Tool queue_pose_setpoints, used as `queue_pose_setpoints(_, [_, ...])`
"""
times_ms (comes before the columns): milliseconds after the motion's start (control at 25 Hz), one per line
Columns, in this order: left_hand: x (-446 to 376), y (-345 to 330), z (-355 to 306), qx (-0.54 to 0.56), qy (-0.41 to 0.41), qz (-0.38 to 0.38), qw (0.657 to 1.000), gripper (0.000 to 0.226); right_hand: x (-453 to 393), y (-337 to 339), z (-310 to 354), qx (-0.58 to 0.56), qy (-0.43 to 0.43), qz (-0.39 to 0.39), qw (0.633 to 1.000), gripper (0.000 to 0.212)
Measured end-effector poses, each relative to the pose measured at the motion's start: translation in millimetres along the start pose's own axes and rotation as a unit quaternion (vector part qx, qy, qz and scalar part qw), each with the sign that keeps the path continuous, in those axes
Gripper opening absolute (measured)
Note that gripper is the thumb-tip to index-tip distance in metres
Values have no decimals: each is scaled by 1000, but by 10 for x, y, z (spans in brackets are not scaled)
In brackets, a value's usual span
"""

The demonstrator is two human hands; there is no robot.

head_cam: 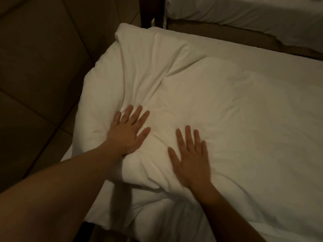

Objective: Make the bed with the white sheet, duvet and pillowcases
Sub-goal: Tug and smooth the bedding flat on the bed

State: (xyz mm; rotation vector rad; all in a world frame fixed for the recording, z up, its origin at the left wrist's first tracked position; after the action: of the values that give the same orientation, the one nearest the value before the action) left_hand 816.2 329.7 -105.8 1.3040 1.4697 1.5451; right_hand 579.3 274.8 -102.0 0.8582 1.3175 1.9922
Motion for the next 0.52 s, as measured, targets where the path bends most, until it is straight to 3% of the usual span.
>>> queue_pose_setpoints(120, [130,-130,338,-44,25,8,999,71,171,-125,-430,70,-51,-3,996,71])
queue_pose_setpoints(240, [93,-97,292,-7,27,4,1000,72,123,-98,-159,27,-101,0,995,78])
queue_pose_setpoints(360, [-74,57,6,100,-46,-40,993,68,-158,-24,464,-25,-19,-8,999,78])
queue_pose_setpoints(440, [-199,52,-80,84,-58,-43,994,64,-430,0,683,19,33,-7,999,73])
queue_pose_setpoints(520, [-258,-61,61,33,-16,-23,999,67,-640,20,619,75,30,-8,997,67])
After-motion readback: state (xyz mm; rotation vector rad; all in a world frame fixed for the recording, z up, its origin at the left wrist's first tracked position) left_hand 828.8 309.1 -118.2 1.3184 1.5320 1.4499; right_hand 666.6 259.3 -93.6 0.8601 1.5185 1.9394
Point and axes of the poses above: each hand's wrist, its own x-axis away from the middle knuckle, its own y-axis out of the back of the hand, z = x × y, the point moved 2 cm from there along -x, towards the middle knuckle, and after that the axes turned 7 degrees about z, right-handed, at the moved point
